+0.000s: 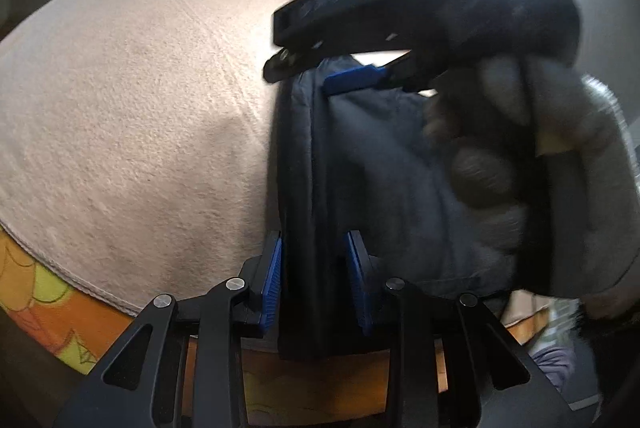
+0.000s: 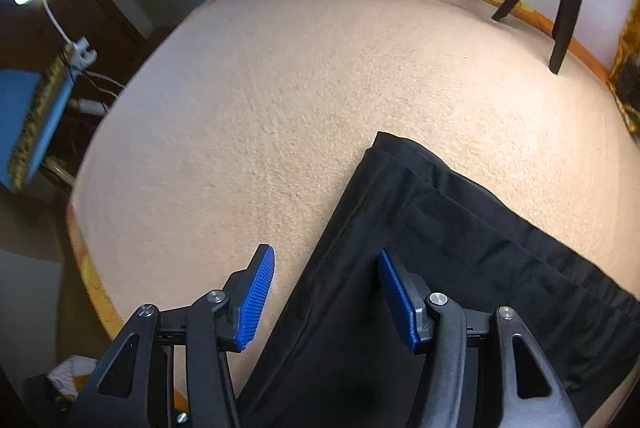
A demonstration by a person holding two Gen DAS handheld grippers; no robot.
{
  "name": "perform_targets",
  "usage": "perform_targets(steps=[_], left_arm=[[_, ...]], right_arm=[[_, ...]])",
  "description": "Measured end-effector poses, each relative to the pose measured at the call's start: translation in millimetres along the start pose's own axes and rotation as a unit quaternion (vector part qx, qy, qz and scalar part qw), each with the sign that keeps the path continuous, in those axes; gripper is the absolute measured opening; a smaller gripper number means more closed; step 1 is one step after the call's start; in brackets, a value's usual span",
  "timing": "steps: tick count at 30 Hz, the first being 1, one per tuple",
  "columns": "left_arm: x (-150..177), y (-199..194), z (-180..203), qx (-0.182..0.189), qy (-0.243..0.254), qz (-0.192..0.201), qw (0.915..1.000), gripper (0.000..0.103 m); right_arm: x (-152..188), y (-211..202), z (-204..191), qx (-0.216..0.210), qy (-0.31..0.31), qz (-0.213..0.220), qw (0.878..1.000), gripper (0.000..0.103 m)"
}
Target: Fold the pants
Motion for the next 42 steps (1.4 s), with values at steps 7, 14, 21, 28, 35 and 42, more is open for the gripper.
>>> perform_targets(steps=[7, 14, 21, 28, 35, 42], left_arm=[[-1.8, -11.8, 9.8, 0.022, 0.017, 0.008, 0.9996, 0.029], [-1.4, -11.1, 11.5, 0.000, 0.039, 0.008, 0.9992, 0.030], [2.7, -1.0, 2.6, -0.027, 0.044, -0.007, 0.9986, 0.040], [2.6, -8.4, 2.8, 0.019, 0.014, 0.008, 0.9997, 0.013], [-10.6, -34.3, 38.0, 0.071, 0.054, 0.039, 0.9953, 0.011], [-15.9, -48.6, 81.1, 0.115, 0.091, 0.057, 0.9875, 0.010]], right_arm=[[8.6, 13.5, -5.3, 0.046, -0.037, -0.016, 0.998, 0.048], [11.2, 6.3, -0.8, 0.026, -0.017, -0.007, 1.000, 0.013], [8.5, -16.7, 8.3, -0.022, 0.027, 0.023, 0.999, 0.002], [9.5, -40.9, 24.7, -0.052, 0.055, 0.045, 0.996, 0.001], [-3.7, -67.0, 32.7, -0.077, 0.082, 0.081, 0.990, 0.000], [-7.8, -111.6, 57.4, -0.090, 0.100, 0.126, 0.983, 0.000]])
Point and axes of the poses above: each gripper's, at about its wrist camera, not at the fingertips, and y roughly the way its jaws point, z to its right, x to its underside, the point moved 10 cm from there along y, roughly the way its jaws point, and after that the axes turned 12 degrees about z, right-handed, at the moved point
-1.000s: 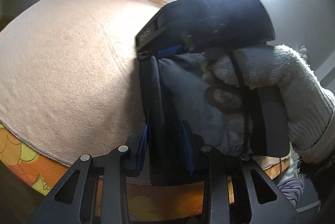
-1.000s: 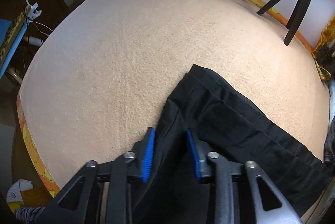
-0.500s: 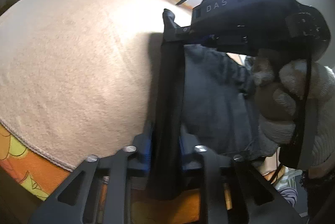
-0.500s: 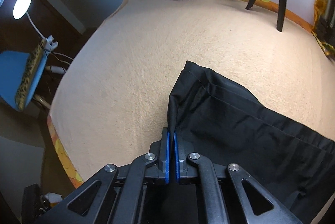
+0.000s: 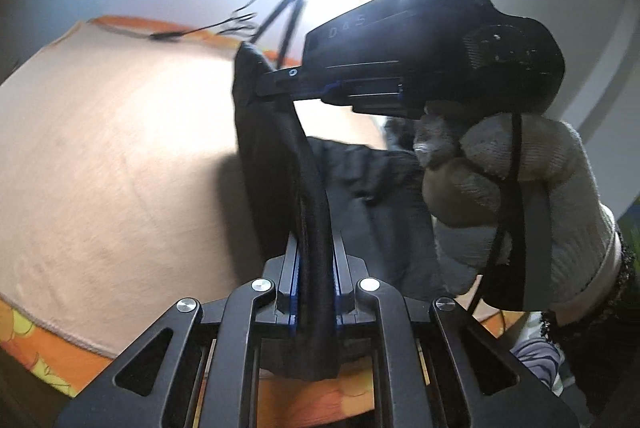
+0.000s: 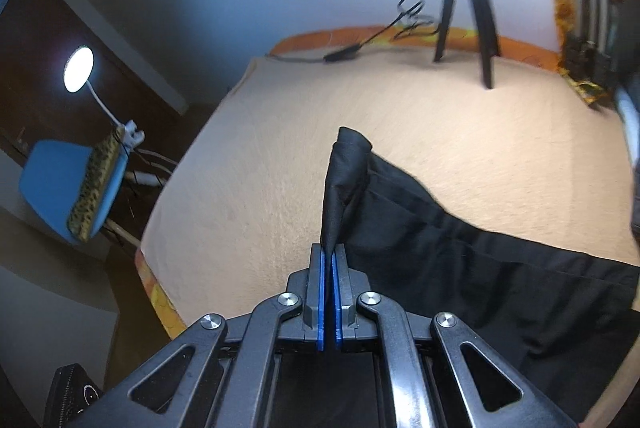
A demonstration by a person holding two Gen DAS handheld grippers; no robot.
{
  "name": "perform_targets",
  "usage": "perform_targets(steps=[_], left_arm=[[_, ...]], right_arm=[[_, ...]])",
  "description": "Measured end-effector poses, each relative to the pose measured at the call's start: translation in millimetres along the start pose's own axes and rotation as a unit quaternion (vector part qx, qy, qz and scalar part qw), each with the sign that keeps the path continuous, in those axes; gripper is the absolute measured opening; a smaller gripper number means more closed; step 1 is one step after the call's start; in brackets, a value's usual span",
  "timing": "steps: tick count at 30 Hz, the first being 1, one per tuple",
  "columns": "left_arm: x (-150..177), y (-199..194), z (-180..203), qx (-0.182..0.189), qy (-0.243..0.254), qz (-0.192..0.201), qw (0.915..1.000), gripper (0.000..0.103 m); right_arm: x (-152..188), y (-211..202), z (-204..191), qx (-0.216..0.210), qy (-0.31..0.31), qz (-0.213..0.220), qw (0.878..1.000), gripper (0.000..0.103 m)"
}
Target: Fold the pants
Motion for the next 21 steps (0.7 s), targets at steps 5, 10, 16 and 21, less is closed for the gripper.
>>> perform_targets(steps=[5, 10, 16, 21], left_arm=[[-3.5, 5.9, 39.5, 0.039, 0.024, 0.000, 0.9990, 0.010], [4.2, 14.7, 78.8, 0.078, 0.050, -0.012, 0.9956, 0.010], [26.5, 38.7, 107.7, 0.101, 0.076, -0.044, 0.9910, 0.010], [37.4, 75.8, 127.7, 0.108, 0.092, -0.072, 0.9873, 0.010]], right_arm=[[-11.6, -39.8, 21.0, 0.002, 0.012, 0.033, 0.999, 0.000], [-14.4, -85.7, 63.1, 0.022, 0.035, 0.066, 0.997, 0.000], [6.2, -120.6, 125.3, 0.061, 0.063, 0.077, 0.993, 0.000], [25.1, -130.9, 181.2, 0.087, 0.097, 0.073, 0.989, 0.000]])
Point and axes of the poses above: each gripper's, at about its wrist camera, not at the fingertips, and y roughly the way its jaws point, z to its right, x to its underside, the point moved 10 cm from there along y, roughly the way its jaws point, and after that the axes turned 12 degrees about z, right-handed, at the moved point
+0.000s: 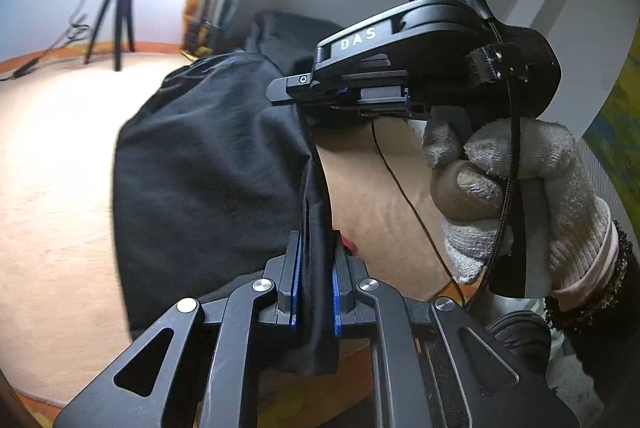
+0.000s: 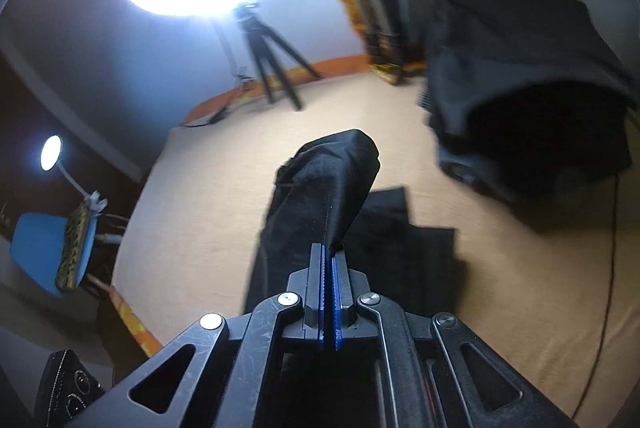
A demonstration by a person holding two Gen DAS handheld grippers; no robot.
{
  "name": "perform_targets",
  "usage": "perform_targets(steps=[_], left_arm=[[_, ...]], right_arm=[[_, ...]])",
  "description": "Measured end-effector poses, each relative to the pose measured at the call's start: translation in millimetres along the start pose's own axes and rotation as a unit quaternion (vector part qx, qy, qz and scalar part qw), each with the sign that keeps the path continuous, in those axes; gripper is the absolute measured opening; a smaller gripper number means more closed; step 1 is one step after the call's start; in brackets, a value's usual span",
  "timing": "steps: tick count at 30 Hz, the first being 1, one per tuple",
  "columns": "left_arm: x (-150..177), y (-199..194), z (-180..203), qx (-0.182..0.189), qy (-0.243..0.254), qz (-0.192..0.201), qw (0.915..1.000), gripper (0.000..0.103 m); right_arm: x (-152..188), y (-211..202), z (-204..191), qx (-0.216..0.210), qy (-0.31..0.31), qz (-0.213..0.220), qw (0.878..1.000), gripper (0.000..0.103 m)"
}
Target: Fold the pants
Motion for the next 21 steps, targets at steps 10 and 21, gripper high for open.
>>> perform_targets(steps=[10, 21], left_arm=[[5.3, 48.9, 35.5, -0.001, -0.010, -0.021, 0.9997, 0.011], [22.7, 20.0, 59.6, 0.013, 0.058, -0.040, 0.9974, 0.035]], right_arm=[[-10.6, 20.8, 54.8, 0.005, 0.017, -0.008, 1.000, 0.000], [-3.1, 52.0, 67.9, -0.005, -0.016, -0.036, 0.999, 0.000]])
Point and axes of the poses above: each gripper's, at about its wrist camera, not at the fingertips, and y roughly the way its jaws point, z to its right, x to its underside, the point moved 10 cm from there along y, roughly the way its jaws point, and after that the axes turned 12 degrees about z, right-handed, at the moved point
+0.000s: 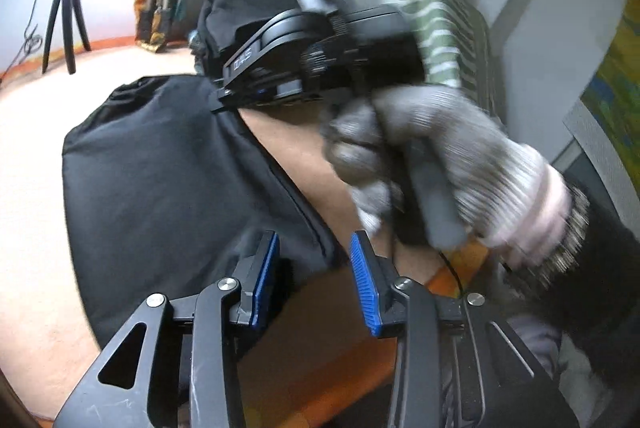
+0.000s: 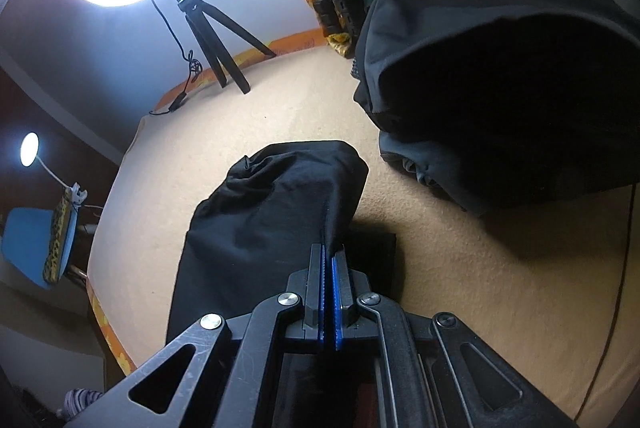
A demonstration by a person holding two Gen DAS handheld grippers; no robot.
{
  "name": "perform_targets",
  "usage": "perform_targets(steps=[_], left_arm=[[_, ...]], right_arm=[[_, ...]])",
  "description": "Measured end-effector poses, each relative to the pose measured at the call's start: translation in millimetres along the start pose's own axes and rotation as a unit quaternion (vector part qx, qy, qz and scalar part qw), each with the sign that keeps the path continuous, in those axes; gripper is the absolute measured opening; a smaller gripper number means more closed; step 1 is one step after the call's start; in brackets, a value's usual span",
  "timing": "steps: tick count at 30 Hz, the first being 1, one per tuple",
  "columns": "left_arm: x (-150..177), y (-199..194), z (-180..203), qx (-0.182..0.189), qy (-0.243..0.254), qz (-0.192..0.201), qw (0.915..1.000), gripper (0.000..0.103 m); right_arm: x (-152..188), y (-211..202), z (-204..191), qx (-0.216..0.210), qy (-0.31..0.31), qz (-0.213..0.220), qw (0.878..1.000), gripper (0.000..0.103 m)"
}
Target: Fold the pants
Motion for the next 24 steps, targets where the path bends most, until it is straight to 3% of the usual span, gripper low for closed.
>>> perform_targets(steps=[3, 6, 10, 13, 16, 18, 21, 24], left_arm=[[2.2, -15.4, -2.8, -0.012, 0.012, 0.009, 0.9998, 0.035], [-2.8, -17.1, -29.5, -0.051, 0.014, 0.016, 0.9985, 0.036], [-9.5, -15.5, -92.1, -0.107, -0.035, 0.016, 0.9935, 0.035], [-7.7, -23.3, -122.4, -0.134, -0.065, 0.017, 0.9888, 0.035], [-5.2, -24.3, -123.8, -0.129, -0.076, 0.019, 0.9885, 0.035], [-2.7, -17.0, -108.0, -0.112, -0.056, 0.017, 0.9920, 0.035], [5.8, -3.1, -85.6, -0.098, -0.024, 0.003, 0.9949, 0.036], [8.3, 4.3, -81.8, -0.098, -0.021, -0.002, 0.9950, 0.036]], right_arm=[[-1.0, 3.0, 3.1, 0.000, -0.014, 0.002, 1.000, 0.000], [0.8, 5.5, 7.0, 0.005, -0.026, 0.003, 1.000, 0.000], [9.7, 8.3, 10.9, 0.027, -0.057, 0.003, 0.998, 0.002], [12.4, 4.4, 14.6, 0.049, -0.067, 0.005, 0.997, 0.010], [8.5, -17.1, 15.2, 0.059, -0.057, 0.026, 0.996, 0.019], [9.0, -38.1, 4.7, 0.050, -0.062, 0.047, 0.996, 0.025], [26.7, -75.3, -26.8, 0.000, -0.069, 0.066, 0.995, 0.025], [55.9, -95.0, -51.5, -0.046, -0.071, 0.054, 0.995, 0.025]])
Point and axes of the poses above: each gripper's, at about its wrist camera, not at the fingertips, and y roughly the way its jaws point, z to its right, x to its underside, the point moved 10 cm from there along y, roughly the way its jaws point, and after that the axes turned 12 degrees about z, right-handed, at the moved point
